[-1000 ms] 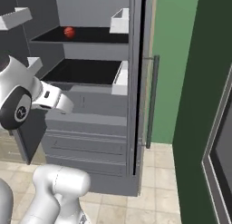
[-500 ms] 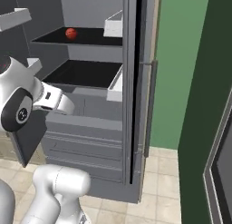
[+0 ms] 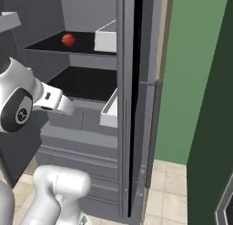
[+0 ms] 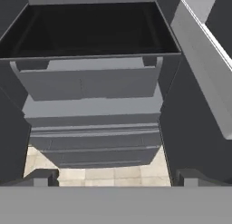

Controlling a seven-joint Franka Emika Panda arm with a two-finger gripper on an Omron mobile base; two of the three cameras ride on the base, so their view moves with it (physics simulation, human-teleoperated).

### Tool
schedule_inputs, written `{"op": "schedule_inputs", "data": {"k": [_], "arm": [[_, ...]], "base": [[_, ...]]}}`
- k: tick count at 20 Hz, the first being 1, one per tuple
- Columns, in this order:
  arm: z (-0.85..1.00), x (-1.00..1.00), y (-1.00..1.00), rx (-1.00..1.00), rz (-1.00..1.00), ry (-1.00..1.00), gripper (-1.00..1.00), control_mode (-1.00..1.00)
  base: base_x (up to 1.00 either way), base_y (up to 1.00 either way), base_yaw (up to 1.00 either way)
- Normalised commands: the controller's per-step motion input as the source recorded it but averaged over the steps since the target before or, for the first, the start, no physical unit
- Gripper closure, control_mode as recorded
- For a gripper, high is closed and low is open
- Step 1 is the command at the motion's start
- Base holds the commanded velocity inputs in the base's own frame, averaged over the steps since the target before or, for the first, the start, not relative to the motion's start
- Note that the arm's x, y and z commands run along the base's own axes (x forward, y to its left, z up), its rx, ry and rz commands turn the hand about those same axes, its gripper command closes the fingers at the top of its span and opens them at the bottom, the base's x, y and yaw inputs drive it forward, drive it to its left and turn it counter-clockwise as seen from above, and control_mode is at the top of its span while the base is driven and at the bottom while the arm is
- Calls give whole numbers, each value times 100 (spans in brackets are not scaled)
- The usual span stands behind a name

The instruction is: Grab the onion and lemon from the fridge, place them in the blender, close the lid, and turn on the blender to create a marinade.

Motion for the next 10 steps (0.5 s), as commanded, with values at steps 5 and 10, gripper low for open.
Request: {"op": "schedule_inputs", "data": {"k": [5, 10], "arm": [[0, 0, 0, 0, 0, 0, -100, 100], [0, 0, 0, 0, 0, 0, -100, 100]], "base": [[61, 28, 8], [46, 36, 4]]}}
